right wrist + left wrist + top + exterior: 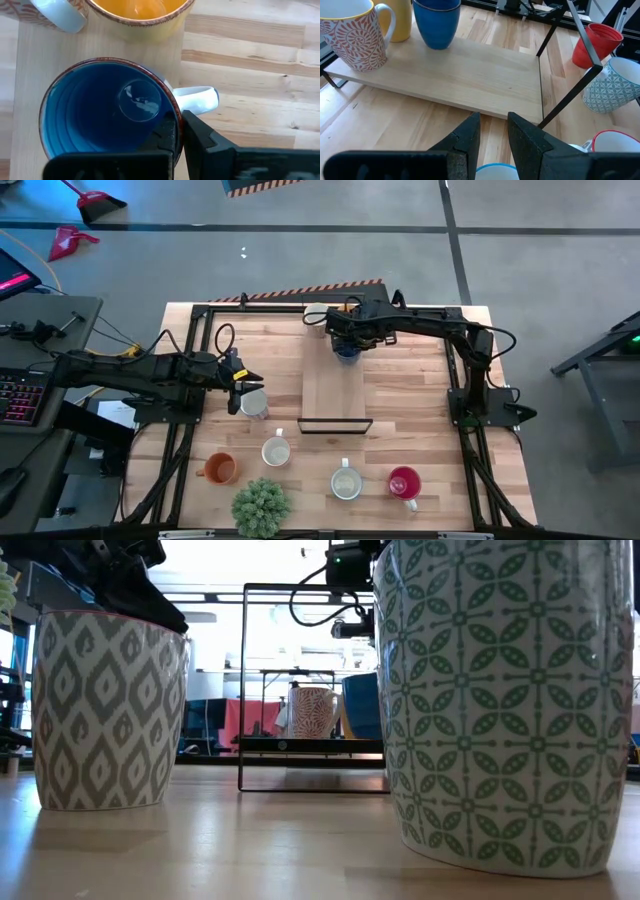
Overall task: Place coffee mugs
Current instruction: Put the blue cup on the shelf
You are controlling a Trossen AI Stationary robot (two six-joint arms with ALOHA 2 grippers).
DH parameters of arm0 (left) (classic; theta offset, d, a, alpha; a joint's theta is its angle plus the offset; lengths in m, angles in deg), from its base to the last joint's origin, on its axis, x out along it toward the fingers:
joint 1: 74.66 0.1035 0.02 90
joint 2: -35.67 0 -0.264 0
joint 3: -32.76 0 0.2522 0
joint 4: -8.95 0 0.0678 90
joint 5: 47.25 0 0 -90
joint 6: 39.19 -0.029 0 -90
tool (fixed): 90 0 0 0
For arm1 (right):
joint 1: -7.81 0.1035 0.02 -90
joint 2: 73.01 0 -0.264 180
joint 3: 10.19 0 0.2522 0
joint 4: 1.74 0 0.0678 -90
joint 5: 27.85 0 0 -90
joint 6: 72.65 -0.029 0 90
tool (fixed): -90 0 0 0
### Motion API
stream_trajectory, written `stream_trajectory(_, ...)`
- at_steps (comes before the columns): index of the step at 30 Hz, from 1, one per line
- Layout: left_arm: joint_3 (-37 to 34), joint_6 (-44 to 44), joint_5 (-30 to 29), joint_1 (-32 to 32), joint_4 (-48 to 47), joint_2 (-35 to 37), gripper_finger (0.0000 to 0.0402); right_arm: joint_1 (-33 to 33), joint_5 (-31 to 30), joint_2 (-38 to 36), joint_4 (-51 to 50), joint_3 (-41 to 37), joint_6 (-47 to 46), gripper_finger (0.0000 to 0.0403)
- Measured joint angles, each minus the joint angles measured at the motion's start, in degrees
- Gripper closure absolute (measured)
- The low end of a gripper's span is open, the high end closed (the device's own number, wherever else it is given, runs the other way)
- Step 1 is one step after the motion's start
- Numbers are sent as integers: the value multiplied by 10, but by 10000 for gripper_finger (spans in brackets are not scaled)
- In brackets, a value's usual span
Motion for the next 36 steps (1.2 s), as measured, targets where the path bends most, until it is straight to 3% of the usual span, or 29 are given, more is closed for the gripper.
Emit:
stream_trajectory(15,0,0,0,0,0,0,316,3,0,-1,4,0,12,336)
stream_trajectory(36,0,-1,0,0,0,0,316,7,9,-1,12,0,25,334)
